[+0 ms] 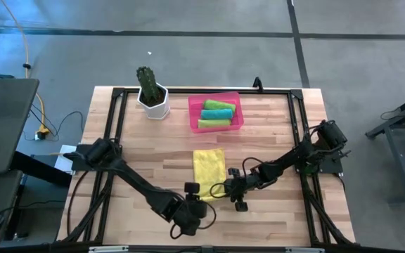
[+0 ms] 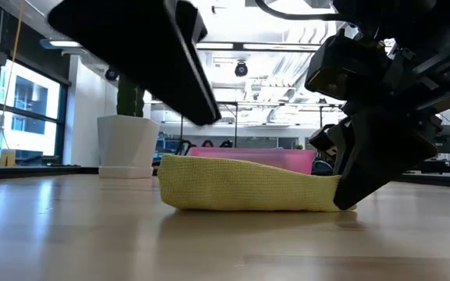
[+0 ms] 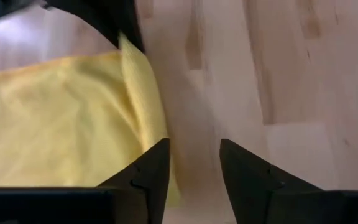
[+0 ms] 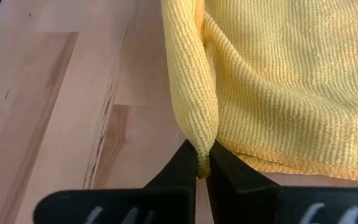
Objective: Roll microfiber towels into tight, uniform cylinder then place into a basket
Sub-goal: Roll the yellow microfiber cloth
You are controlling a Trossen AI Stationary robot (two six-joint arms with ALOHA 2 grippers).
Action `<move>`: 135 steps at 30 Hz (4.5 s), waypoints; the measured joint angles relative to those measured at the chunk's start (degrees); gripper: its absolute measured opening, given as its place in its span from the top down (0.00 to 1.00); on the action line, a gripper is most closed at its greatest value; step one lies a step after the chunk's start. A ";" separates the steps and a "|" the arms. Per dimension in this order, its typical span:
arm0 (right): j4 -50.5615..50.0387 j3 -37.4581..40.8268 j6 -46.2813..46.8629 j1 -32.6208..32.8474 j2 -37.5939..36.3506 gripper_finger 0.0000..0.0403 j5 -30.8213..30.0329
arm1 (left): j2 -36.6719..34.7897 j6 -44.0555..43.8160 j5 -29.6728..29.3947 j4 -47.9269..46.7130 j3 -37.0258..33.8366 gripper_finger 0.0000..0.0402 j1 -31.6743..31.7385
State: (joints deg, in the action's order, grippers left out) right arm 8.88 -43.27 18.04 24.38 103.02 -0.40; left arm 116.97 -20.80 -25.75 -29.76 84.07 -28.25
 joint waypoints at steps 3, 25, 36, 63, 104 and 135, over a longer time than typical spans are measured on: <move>0.02 0.00 -0.02 0.00 0.00 0.99 0.00 | 1.56 0.50 1.37 0.06 0.02 0.63 0.00; 0.66 0.04 0.13 0.00 0.02 0.99 -0.02 | 6.21 1.95 0.85 -4.29 0.13 0.56 4.13; 0.83 0.17 -2.82 0.05 -1.01 0.93 0.11 | 6.33 -2.79 7.84 -4.88 0.24 0.67 5.84; 8.14 0.11 -25.91 11.55 -0.49 0.67 -20.60 | 6.51 -10.36 14.11 -1.62 0.02 0.98 6.38; 0.85 -0.17 -5.64 6.19 0.68 0.74 -16.70 | 6.49 -10.26 13.73 0.24 0.02 0.98 6.09; 6.43 0.04 30.20 0.31 0.92 0.99 7.03 | 3.99 -40.65 32.83 1.68 -0.04 0.98 9.31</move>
State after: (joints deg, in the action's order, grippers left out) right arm 15.32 -43.22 48.24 24.70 103.94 6.62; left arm 120.97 -61.46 7.07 -28.08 84.03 -18.94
